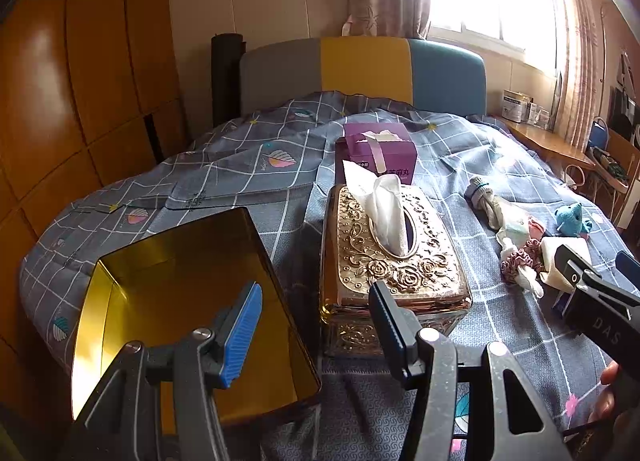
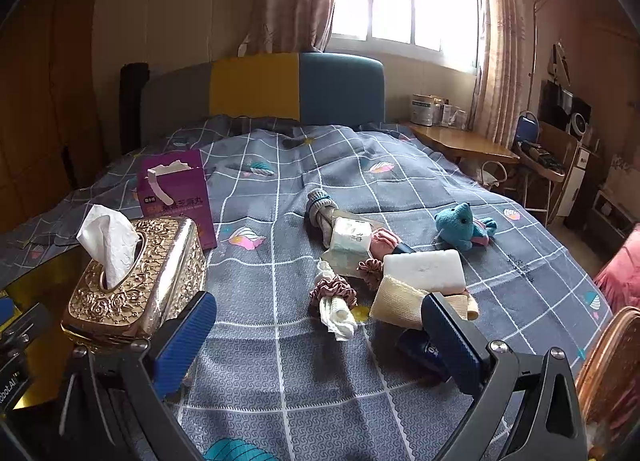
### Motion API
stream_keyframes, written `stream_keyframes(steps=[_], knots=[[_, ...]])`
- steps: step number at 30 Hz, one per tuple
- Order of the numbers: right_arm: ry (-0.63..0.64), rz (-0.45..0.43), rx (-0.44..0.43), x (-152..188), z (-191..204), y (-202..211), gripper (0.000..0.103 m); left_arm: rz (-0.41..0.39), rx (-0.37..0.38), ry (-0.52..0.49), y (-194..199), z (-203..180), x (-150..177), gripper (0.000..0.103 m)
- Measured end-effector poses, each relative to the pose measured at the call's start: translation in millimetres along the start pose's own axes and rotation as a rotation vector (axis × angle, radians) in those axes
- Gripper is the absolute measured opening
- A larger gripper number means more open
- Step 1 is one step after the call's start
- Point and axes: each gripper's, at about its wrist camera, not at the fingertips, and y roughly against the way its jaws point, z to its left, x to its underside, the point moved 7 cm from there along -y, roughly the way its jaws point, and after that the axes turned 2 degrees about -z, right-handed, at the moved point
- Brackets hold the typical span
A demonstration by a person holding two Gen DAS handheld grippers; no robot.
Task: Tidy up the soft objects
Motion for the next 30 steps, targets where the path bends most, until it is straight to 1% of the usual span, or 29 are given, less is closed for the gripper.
stream_keyframes(steps=[30], knots=[[0.000,-0.005,-0.004,-0.7,1.9,1.9,0.103,-0.005,0.009,-0.005,4.3,-3.5,-0.8,0.056]])
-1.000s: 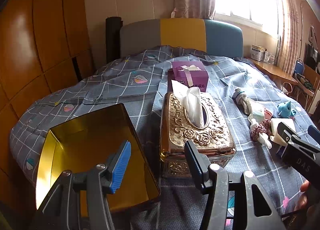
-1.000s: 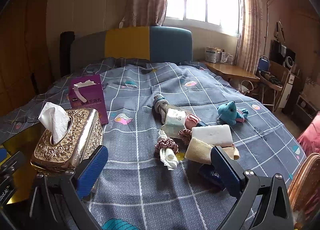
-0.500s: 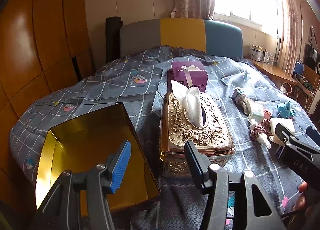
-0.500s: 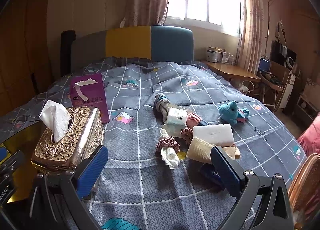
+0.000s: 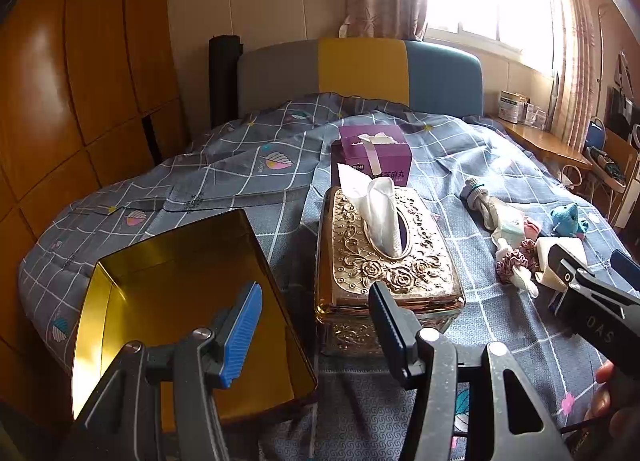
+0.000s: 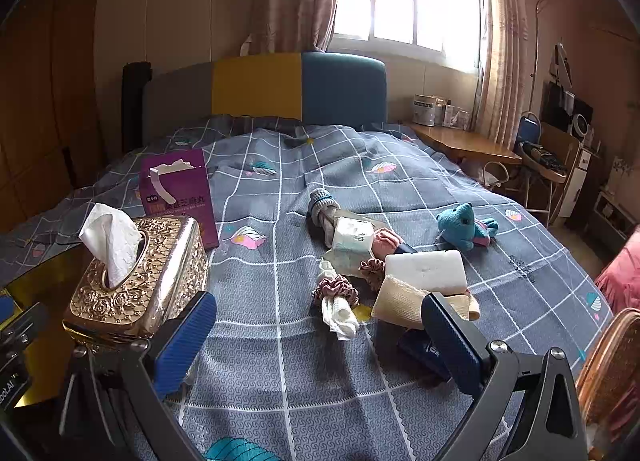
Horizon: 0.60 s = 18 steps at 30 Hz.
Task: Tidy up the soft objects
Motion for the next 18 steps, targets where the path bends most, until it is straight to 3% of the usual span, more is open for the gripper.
stream_keyframes(steps=[18], knots=[[-0.005,0.000,0.000,-0.1,-3.6,-0.8,0.103,-0.002,0.007,-0.005,2.4,-0.6,-0.4,0.056]])
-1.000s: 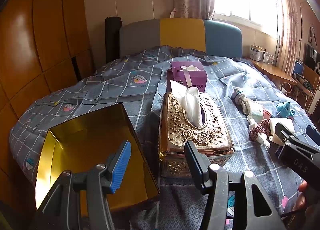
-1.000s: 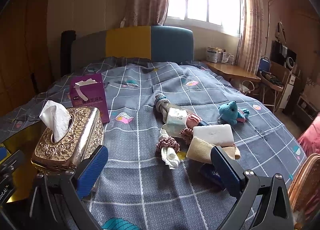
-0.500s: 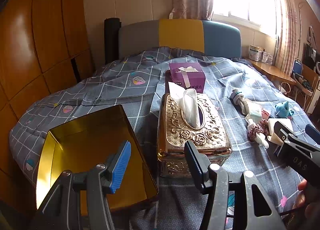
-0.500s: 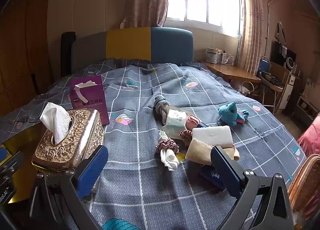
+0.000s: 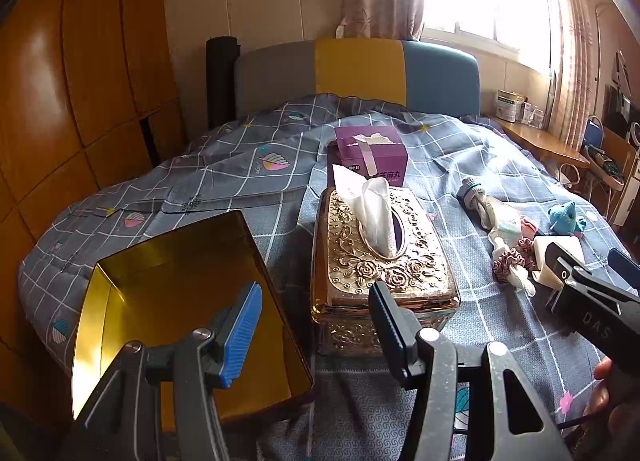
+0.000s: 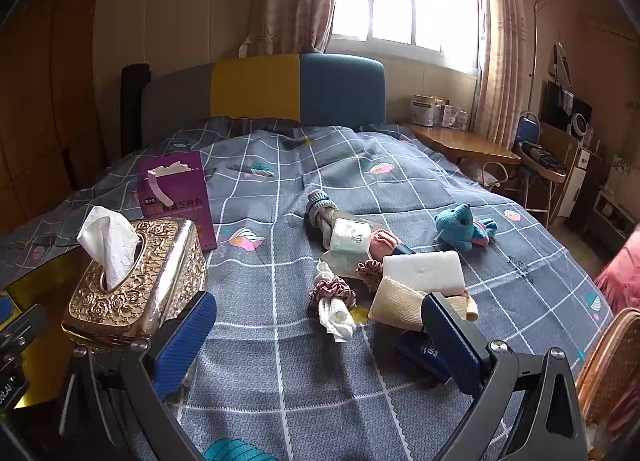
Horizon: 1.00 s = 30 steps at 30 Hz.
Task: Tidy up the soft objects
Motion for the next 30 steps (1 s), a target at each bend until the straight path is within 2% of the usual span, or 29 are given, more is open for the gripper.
stream_keyframes(steps=[10,12,15,17,19,24,26,27,30], knots=[[-0.028,0.002,-0.001,-8,-17,-4,0.103,0.006,0.017,-0.011,0,-4,2,0.056],[-0.042,0.009,-0.008,-12,-25,-8,0.103,0.005,0.042,-0.018,0,-7,1,0.056],[-0.070,0.027,-0.037,-22,-40,-16,0.103,0.012,0.169,-0.027,3,-18,-3,0.056],[-0.091,0.044,-0.050,-30,-57,-25,0.103,0.028,0.286,-0.037,7,-30,-7,0.061],[-0.105,0.069,-0.045,-37,-79,-37,0.103,0.015,0.338,-0.073,12,-43,-13,0.065],[-0.181,0.120,0.067,-45,-148,-73,0.103,0.028,0.449,-0.178,11,-85,-25,0.065],[-0.220,0.124,0.102,-42,-173,-85,0.103,0.060,0.507,-0.193,7,-103,-27,0.074],[-0.241,0.130,0.118,-39,-183,-90,0.103,0.081,0.534,-0.198,5,-112,-28,0.085],[-0.309,0.136,0.117,-28,-205,-99,0.103,0.141,0.605,-0.206,-5,-140,-28,0.088]])
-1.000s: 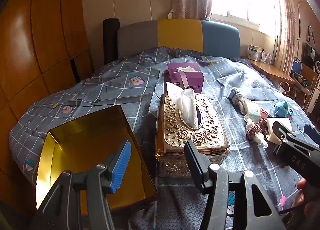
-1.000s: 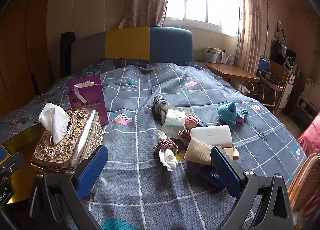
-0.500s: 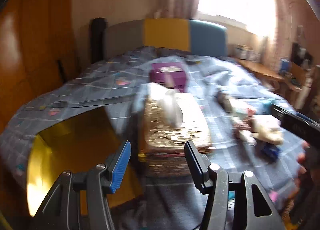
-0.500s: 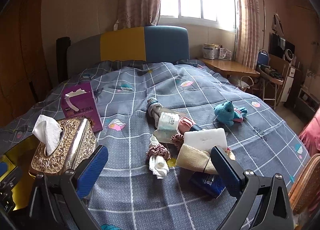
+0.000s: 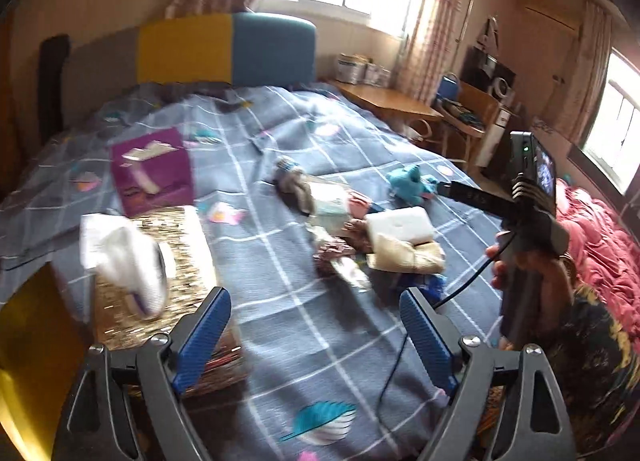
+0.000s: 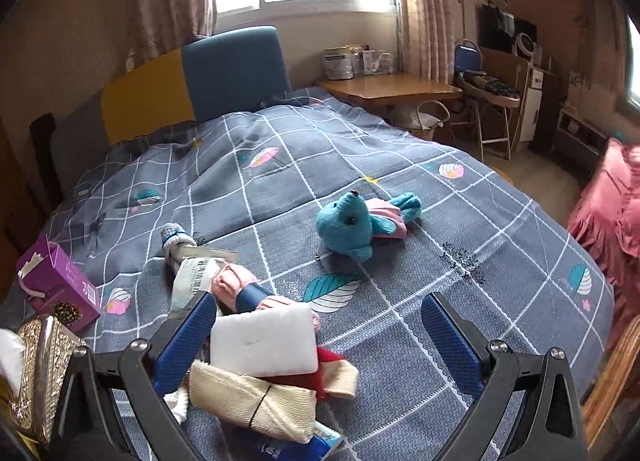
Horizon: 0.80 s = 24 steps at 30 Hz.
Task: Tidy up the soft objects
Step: 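Reach down and grasp the white cloth with brown scrunchie using left tool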
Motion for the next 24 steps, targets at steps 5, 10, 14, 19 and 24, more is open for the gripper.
stream_keyframes(steps=[5,10,14,19,24], knots=[[-0.072,0.029,-0.042,2,-11,-5,0.103,0.117,0.010,0.041,-58,-12,-5,0.088],[-0.077,0.030,-0.072,3,-6,-4,0.103,0.229,-0.025,0.032,-120,-15,-6,0.088],[-0.100,0.038,-0.089,4,-8,-5,0.103,0.311,-0.043,0.064,-163,-12,-2,0.086],[-0.118,0.049,-0.098,5,-11,-6,0.103,0.367,-0.061,0.123,-198,-5,-3,0.067],[-0.104,0.066,-0.108,7,-7,-9,0.103,0.399,-0.061,0.119,-218,-10,8,0.044]])
